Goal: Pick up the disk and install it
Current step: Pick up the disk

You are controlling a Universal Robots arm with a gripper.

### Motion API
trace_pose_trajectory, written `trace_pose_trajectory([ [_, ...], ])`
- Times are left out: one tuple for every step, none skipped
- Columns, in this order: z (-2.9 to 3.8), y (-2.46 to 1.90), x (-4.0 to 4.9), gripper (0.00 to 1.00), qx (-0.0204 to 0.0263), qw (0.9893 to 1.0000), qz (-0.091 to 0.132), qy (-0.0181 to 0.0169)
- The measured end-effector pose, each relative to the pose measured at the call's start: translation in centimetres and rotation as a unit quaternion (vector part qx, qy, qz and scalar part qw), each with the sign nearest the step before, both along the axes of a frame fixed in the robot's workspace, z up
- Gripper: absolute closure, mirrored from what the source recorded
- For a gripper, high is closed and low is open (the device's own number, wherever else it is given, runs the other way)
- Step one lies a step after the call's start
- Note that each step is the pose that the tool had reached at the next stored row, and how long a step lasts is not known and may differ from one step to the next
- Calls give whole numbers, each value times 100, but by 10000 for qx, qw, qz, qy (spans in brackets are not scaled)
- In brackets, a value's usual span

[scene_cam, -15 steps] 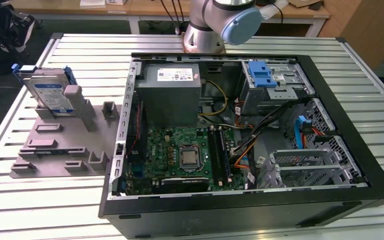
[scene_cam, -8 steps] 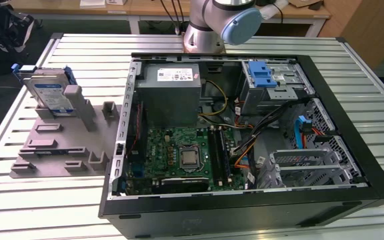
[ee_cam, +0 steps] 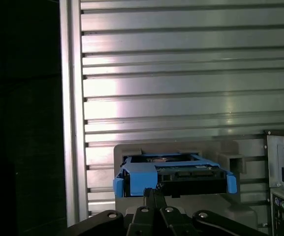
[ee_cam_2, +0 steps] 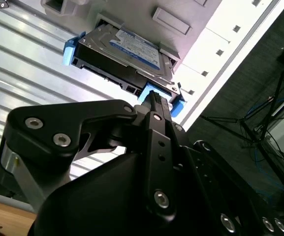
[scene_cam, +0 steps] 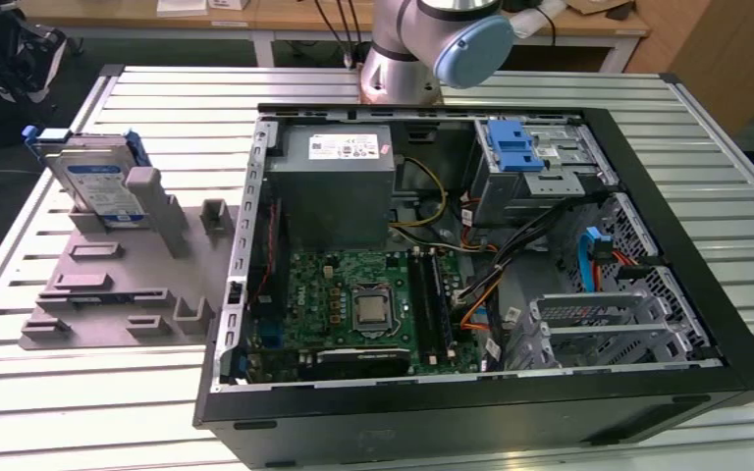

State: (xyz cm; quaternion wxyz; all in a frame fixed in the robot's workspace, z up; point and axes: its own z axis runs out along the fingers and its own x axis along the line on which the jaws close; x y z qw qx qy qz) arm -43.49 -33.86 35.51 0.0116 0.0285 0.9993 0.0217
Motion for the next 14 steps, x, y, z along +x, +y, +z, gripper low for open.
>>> trace_pose_trajectory([
  [-1,0,0,89,0,10000,53,0],
  [-1,0,0,89,0,9999,111,0],
  [-2,0,0,89,0,9998,174,-1],
  [-1,0,0,89,0,9997,238,0],
  [-2,0,0,89,-1,9996,299,-1],
  [-3,0,0,89,-2,9994,358,-1],
  [-4,0,0,89,-3,9991,418,0],
  [-5,-1,1,89,-3,9988,486,-1],
  [-5,0,1,89,-3,9985,556,0],
  [-6,0,1,89,-3,9980,633,0],
  [-7,0,0,89,-3,9975,710,0],
  [-8,0,0,89,-3,9969,788,0],
  [-8,0,1,89,-3,9962,870,0],
  [-9,0,0,89,-3,9954,956,0],
])
